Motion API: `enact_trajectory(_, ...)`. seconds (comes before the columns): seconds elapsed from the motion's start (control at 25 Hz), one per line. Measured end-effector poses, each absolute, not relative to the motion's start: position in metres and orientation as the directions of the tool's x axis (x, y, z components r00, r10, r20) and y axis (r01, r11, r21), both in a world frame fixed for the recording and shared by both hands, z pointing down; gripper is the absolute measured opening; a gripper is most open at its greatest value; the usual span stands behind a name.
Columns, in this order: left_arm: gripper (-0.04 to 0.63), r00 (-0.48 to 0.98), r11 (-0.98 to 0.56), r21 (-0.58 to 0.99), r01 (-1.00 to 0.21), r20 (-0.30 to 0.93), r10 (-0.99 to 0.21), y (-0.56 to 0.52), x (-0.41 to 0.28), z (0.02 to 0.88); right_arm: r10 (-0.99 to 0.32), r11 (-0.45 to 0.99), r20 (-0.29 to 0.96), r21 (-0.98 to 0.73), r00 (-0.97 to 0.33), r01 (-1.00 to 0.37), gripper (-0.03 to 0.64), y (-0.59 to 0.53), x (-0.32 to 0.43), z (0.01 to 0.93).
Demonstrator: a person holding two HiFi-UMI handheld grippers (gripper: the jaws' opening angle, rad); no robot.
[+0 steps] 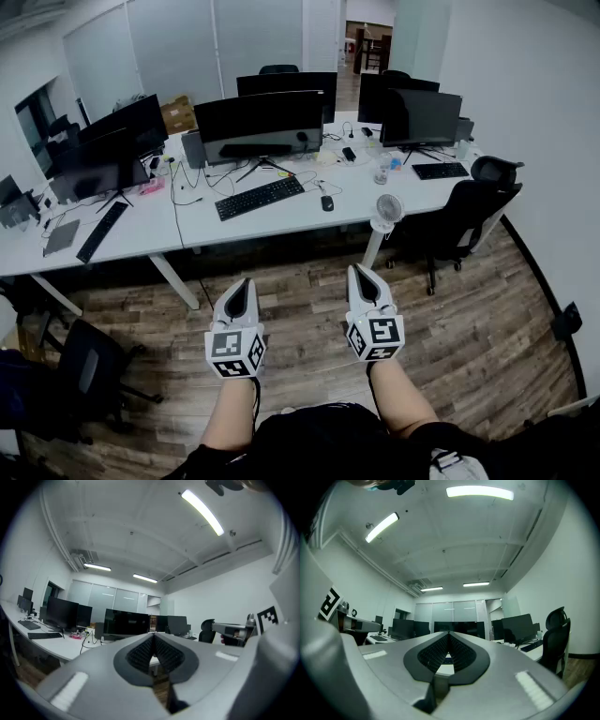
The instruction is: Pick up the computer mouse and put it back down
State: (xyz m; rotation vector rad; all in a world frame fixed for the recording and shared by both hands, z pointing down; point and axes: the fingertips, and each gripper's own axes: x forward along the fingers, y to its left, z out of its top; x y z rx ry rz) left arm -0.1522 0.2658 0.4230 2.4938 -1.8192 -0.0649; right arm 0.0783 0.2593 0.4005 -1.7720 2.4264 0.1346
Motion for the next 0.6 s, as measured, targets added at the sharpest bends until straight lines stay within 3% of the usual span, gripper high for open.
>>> enact_trajectory(0.6,0.051,0.340,-0.338,0.070,-0.939,0.018,-0.940,0.256,-0.200,0.437,-0.953,0.252,-0.176,-0.014,-0.246,-0.968,-0.003,0.256,0.034,0.412)
